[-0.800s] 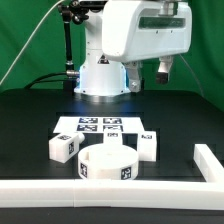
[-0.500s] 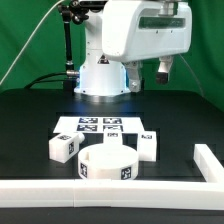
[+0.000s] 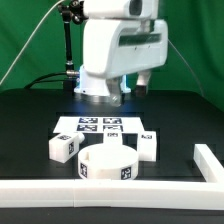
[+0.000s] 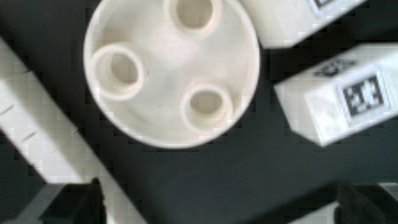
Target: Assemble stool
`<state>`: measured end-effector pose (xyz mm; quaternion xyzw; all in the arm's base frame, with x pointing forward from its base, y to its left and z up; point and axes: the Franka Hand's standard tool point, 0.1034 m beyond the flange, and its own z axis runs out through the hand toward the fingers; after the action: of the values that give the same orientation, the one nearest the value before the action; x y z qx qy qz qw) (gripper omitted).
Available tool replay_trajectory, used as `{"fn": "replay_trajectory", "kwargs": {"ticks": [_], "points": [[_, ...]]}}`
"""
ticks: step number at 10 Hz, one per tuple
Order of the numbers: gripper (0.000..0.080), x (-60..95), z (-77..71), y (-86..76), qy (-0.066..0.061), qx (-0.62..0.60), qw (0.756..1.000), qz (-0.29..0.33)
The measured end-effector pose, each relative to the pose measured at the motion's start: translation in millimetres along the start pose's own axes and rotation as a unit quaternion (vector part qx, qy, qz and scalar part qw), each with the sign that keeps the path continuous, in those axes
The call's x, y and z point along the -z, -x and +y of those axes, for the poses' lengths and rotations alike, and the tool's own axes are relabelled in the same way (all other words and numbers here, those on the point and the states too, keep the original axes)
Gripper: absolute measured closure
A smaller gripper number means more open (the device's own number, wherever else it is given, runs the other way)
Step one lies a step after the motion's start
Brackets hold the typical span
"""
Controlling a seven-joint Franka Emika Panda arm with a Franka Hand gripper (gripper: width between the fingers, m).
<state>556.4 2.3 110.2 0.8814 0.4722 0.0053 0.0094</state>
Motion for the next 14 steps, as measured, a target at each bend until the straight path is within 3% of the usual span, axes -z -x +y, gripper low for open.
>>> {"fn": "replay_trajectory", "kwargs": {"ticks": [1,2,5,8,12,14], "points": [[0.0150,-12.1,1.6,6.6,0.003,0.015,1.000,0.006],[0.0150,-21.8,1.7,11.7,-0.004,0.011,1.000,0.003],[0.0150,-22.8,2.8,10.2,-0.002,0.015,1.000,0.004],[0.0150,-48.8,0.7,10.2,-0.002,0.015,1.000,0.009],[0.0150,-49.0,1.3,9.3,-0.001,0.016,1.000,0.011],[0.0150,-60.4,-2.8,10.5,-0.006,0.016,1.000,0.009]]}}
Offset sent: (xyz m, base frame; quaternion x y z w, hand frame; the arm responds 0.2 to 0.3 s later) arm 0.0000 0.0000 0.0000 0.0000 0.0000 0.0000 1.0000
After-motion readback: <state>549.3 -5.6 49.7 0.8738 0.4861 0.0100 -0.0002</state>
